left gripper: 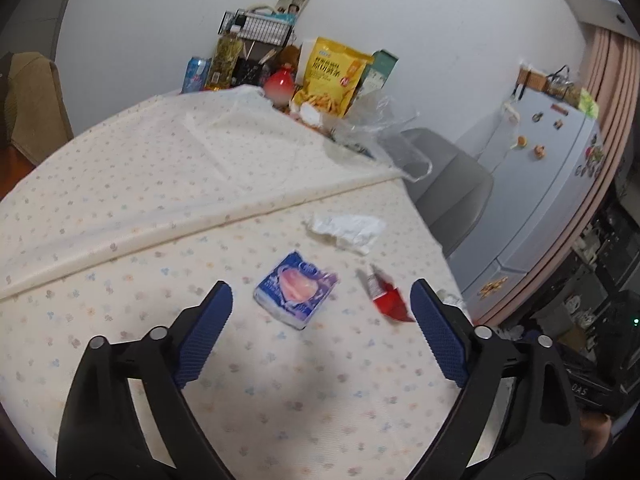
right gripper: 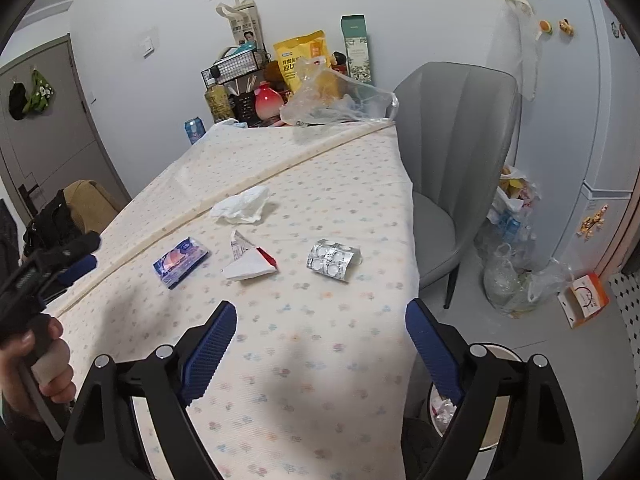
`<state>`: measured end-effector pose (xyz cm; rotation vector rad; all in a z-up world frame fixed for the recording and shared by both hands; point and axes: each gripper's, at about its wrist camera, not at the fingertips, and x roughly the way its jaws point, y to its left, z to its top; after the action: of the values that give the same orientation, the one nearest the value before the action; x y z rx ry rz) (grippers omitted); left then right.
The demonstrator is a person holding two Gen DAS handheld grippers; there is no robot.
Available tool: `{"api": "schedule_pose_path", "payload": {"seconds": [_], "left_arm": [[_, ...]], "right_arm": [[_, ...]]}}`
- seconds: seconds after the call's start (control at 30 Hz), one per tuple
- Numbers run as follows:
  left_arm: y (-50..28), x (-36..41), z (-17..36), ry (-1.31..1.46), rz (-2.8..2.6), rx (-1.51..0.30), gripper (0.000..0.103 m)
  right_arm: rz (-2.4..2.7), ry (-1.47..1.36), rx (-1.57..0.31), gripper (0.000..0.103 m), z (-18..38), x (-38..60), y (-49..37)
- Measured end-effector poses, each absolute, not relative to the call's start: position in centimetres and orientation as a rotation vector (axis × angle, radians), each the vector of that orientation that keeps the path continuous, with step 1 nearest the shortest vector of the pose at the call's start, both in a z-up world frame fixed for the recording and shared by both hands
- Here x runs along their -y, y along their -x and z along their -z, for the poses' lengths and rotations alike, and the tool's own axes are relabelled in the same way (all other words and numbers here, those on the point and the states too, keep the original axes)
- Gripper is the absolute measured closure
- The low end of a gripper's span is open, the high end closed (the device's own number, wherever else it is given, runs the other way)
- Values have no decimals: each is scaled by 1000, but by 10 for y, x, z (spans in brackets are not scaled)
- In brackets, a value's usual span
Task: Collect trash
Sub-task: 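Grasp the blue-wrapped package with the left tool while the right tool grasps the silver blister pack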
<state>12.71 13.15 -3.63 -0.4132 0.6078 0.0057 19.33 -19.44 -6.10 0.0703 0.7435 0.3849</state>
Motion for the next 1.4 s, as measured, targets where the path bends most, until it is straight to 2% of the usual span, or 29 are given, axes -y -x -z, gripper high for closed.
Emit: {"api": "schedule_pose_path", "payload": {"seconds": [0.1, 0.3, 0.57, 0.6, 0.67, 0.73, 0.77, 0.87, 0.97, 1.3, 1.37, 1.4], "left_arm": [[-136, -125, 48, 348, -66, -655, 16], [-171, -110, 64, 229, -95, -751, 16], [-213, -107, 83, 185, -125, -848, 23], [-216, -108, 85, 188, -126, -855, 25], [-222, -110, 91, 203, -130, -879, 41], [-222, -112, 94, 201, -142, -869, 47], [-221, -112, 94, 204, -149, -863, 56], [-216, -116, 91, 225, -161, -834, 68], [-208, -122, 84, 251, -178, -800, 72], [-174, -142, 64, 324, -190, -723, 74], [-168, -144, 60, 329, -192, -711, 74], [-165, -144, 59, 331, -189, -706, 74]], "right_arm": [[-376, -80, -769, 23, 67, 199, -201], [-377, -122, -769, 24, 72, 207, -214], [-432, -118, -796, 25, 82, 196, -238], [-433, -114, -799, 25, 83, 195, -241], [-434, -103, -804, 25, 81, 191, -247], [-437, -93, -801, 25, 79, 187, -251], [-438, -89, -801, 25, 79, 185, -253], [-436, -77, -810, 25, 81, 180, -258], [-430, -68, -828, 25, 85, 178, -263], [-449, -25, -835, 25, 88, 148, -283], [-449, -23, -846, 37, 93, 143, -286], [-448, -24, -854, 47, 96, 141, -288]]}}
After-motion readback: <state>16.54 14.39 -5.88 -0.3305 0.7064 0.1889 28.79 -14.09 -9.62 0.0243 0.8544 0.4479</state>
